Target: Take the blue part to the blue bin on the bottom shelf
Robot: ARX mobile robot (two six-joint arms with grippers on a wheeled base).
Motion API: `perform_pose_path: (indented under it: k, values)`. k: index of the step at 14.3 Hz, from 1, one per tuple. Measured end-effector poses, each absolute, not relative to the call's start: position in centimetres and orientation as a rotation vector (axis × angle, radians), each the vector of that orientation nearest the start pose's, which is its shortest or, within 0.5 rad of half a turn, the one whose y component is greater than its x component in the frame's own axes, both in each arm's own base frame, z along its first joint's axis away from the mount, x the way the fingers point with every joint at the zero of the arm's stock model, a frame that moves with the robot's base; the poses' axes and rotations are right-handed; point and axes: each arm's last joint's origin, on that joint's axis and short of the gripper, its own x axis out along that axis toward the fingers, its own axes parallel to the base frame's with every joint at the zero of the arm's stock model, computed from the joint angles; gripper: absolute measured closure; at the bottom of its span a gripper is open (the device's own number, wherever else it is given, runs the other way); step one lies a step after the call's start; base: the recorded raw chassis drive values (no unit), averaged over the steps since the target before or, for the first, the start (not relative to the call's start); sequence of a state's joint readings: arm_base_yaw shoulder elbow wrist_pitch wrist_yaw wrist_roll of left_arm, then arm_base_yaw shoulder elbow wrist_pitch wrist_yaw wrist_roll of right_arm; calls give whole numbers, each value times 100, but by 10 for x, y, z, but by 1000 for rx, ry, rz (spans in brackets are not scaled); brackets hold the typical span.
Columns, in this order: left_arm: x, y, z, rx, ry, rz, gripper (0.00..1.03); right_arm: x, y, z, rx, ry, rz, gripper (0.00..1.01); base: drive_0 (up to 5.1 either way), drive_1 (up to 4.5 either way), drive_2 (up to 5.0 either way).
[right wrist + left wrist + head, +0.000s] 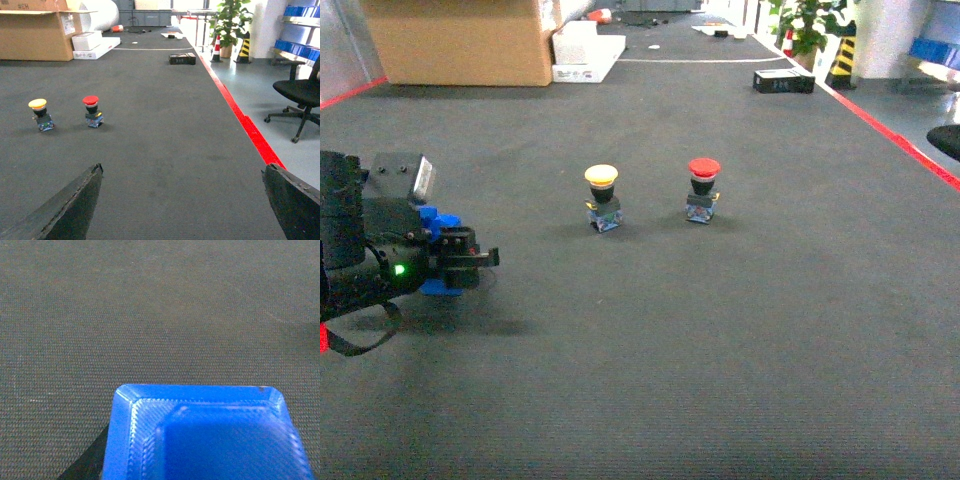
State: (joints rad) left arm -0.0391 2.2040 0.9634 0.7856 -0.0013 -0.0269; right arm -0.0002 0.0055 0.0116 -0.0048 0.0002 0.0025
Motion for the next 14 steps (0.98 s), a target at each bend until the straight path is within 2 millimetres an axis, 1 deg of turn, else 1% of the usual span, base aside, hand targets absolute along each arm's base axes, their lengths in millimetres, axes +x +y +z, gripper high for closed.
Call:
perform_pose_path:
  k: [1,3,5,7,8,9,11,13,14]
  values:
    - [399,-16,62,-22,456,-33,59,97,0,167,2,-2,0,3,0,0,0]
    - [396,-15,63,-34,454,-29,59,97,0,167,2,-1,0,3,0,0,0]
    - [371,-12,72,-64,431,2,59,97,0,167,2,-2,0,3,0,0,0]
    - [334,-9,105,-58,292,59,59,97,0,167,2,-1,0,3,0,0,0]
    - [309,-7,124,-55,251,79,59,97,0,167,2,-2,0,3,0,0,0]
    - [277,-7,140,-55,235,100,59,97,0,167,2,-2,0,3,0,0,0]
    - [226,-12,162,-53,198,119,59,97,0,167,3,-1,0,3,0,0,0]
    - [183,-18,189,-61,126,127,59,97,0,167,2,-1,0,3,0,0,0]
    - [154,-22,206,-76,69,142,59,97,0,167,2,-1,0,3,0,0,0]
